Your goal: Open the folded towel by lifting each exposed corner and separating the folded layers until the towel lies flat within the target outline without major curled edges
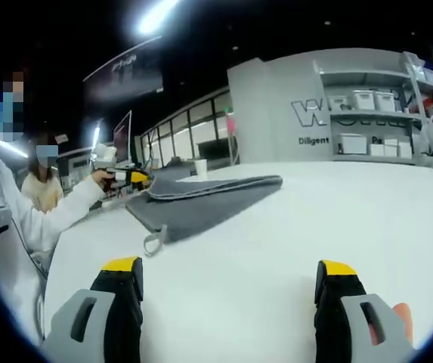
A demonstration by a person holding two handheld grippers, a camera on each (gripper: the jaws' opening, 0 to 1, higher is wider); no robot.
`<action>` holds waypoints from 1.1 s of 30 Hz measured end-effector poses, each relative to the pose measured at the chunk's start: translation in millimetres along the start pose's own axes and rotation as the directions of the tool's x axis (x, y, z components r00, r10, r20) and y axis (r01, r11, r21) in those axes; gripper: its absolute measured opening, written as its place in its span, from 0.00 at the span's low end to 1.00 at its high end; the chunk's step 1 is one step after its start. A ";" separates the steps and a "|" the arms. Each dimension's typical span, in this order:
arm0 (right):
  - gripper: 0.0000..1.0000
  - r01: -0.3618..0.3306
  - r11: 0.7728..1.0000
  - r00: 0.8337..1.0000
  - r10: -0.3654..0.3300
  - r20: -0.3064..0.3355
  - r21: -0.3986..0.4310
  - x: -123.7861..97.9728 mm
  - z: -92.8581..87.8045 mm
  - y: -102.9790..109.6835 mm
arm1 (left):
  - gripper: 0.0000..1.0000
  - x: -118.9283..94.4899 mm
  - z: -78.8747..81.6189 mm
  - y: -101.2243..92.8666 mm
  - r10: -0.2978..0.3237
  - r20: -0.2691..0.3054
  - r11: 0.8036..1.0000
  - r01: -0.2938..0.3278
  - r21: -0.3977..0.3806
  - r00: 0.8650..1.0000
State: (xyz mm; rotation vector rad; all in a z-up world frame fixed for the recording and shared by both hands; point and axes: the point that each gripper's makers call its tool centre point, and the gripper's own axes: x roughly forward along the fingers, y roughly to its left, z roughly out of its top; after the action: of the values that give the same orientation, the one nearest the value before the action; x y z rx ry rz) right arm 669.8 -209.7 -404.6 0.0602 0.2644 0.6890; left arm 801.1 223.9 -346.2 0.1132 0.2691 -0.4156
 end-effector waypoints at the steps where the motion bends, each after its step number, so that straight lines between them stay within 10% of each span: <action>1: 0.94 0.000 1.000 1.000 0.000 0.000 0.001 0.0 -0.1 0.2 | 0.70 -0.3 -0.3 -0.6 -0.002 -0.001 1.000 0.002 -0.001 1.000; 17: 0.95 0.011 1.000 1.000 -0.011 0.009 -0.002 -1.2 2.0 -0.1 | 0.96 -1.6 6.8 -11.9 -0.116 0.022 0.992 0.117 -0.044 0.993; 33: 0.94 0.007 1.000 1.000 -0.007 0.003 -0.005 3.1 0.5 6.5 | 0.99 -5.4 11.7 -22.4 -0.200 0.053 0.977 0.203 -0.069 0.978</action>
State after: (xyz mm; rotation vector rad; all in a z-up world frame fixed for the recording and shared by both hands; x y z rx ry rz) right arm 668.2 -202.7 -403.9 0.0550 0.2599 0.6821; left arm 789.8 203.7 -334.7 0.0034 0.2511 -0.6084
